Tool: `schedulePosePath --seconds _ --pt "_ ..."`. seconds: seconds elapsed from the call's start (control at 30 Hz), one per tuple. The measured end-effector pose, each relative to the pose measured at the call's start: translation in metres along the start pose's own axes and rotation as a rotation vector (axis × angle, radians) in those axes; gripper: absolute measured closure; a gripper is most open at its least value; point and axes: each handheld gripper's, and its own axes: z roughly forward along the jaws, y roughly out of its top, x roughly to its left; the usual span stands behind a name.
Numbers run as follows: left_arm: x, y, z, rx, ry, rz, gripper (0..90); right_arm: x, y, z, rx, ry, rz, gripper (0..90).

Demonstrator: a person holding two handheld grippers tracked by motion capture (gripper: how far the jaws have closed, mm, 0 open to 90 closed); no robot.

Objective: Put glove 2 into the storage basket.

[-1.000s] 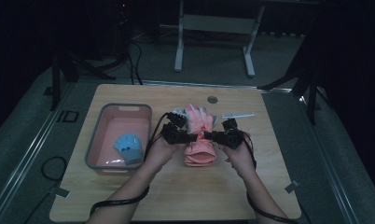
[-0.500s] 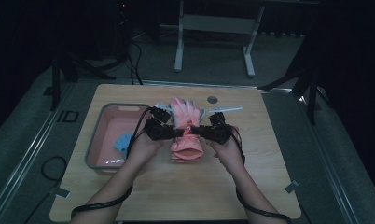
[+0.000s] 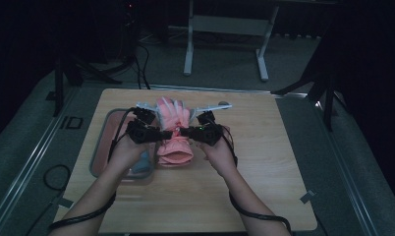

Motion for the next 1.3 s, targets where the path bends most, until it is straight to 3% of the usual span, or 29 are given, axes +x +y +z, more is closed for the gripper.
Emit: schedulePosePath --seconds 0.4,0.57,0.7,0.87,1.13,1.3 --pt "0.038 -0.008 -0.056 0.008 0.061 -0.019 70.3 0.050 0.031 0.038 0.002 0.039 -0.039 78.1" --pt "0.061 -0.023 -0.066 0.017 0.066 -0.039 70.3 0.066 0.036 0.063 0.018 0.056 -0.041 78.2" --pt "0.078 -0.037 -0.061 0.030 0.061 -0.065 70.3 0.071 0.031 0.085 0.042 0.068 -0.042 78.1" --pt "0.094 -0.054 -0.044 0.055 0.056 -0.098 70.2 0.068 0.020 0.111 0.083 0.051 -0.035 78.1" --pt "0.106 -0.074 -0.019 0.096 0.042 -0.129 70.0 0.060 -0.001 0.136 0.157 0.030 -0.015 77.8" --pt "0.111 -0.085 -0.011 0.111 0.033 -0.155 69.6 0.059 -0.009 0.145 0.202 0.016 -0.031 77.0"
